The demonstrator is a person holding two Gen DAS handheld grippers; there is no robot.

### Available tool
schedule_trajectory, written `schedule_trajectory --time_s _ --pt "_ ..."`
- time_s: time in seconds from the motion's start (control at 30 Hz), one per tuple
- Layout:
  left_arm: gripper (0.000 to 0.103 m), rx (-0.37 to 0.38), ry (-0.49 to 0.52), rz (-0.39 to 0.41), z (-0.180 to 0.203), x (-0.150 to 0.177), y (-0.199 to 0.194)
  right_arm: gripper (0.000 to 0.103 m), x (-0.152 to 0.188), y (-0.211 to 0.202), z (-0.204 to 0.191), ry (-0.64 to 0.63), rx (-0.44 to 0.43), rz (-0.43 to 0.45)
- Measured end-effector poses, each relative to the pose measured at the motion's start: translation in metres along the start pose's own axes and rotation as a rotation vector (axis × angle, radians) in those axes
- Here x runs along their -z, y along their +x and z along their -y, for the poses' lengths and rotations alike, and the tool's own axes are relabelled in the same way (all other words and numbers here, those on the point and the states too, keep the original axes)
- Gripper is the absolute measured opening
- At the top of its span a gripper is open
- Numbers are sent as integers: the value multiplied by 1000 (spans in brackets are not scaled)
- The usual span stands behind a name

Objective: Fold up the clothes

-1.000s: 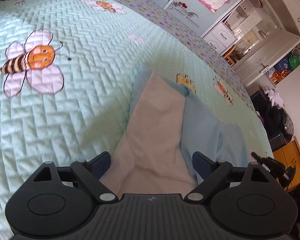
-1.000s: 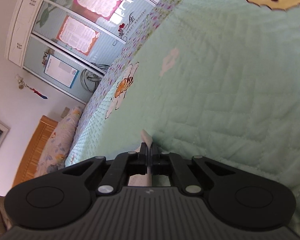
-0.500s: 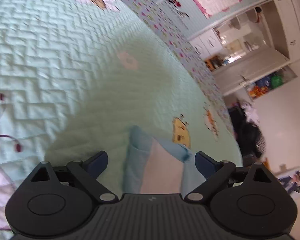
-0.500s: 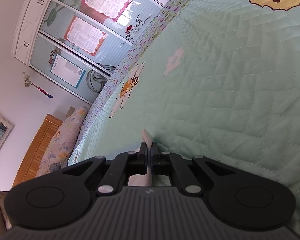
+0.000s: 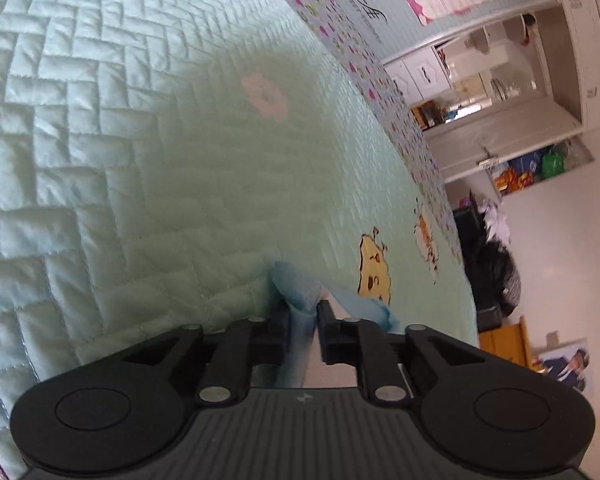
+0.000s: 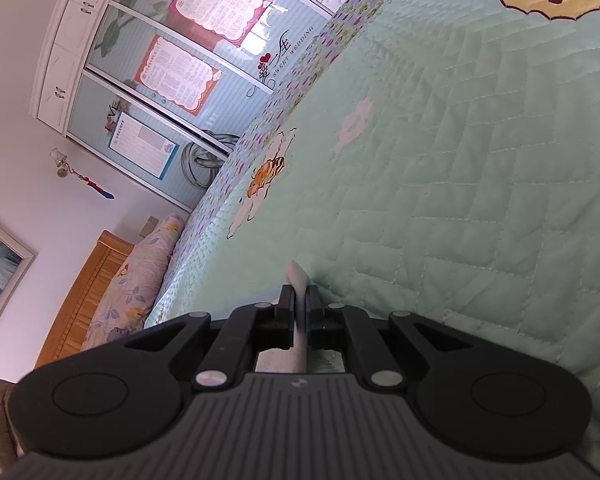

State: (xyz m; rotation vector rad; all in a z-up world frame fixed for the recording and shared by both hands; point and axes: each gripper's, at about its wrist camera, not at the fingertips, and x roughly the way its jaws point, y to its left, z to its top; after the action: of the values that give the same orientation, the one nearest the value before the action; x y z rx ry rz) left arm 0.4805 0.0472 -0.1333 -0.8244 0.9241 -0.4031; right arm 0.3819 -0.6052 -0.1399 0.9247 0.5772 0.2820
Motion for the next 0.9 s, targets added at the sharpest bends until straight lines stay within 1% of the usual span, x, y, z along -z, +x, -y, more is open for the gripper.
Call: schedule_trajectory --time_s 0.07,0.13,0.17,0.2,0.23,0.27,0.3,0.37,0.4,0.7,0.8,0.9 --pt "20 -5 12 4 1 0 1 9 0 0 -1 -4 -2 -2" --pt "20 -10 25 9 2 0 1 12 1 1 -3 -13 -4 -5" --pt "15 -12 31 11 2 0 1 14 1 1 -4 -22 -7 -9" --pt "7 -15 37 13 3 0 2 14 1 2 -6 -33 -10 -13" --pt "7 -17 43 15 3 0 2 14 2 3 -10 -59 -9 -24" --pt "5 -19 49 17 4 0 2 11 3 4 -14 -91 -6 -36" --pt "4 -22 55 19 4 0 2 4 5 6 -20 -130 -4 -51" --pt "3 -27 68 23 5 0 3 4 9 11 -27 -175 37 -61" --pt "3 -29 74 26 6 0 3 3 8 11 -27 -175 46 -58" --pt "2 -52 111 62 4 3 -4 3 4 5 -17 -102 32 -38" --pt "2 -58 118 70 8 -3 -6 3 1 3 -13 -72 27 -19" --pt "2 -65 120 72 10 -13 -6 3 -4 9 -18 -99 52 -32"
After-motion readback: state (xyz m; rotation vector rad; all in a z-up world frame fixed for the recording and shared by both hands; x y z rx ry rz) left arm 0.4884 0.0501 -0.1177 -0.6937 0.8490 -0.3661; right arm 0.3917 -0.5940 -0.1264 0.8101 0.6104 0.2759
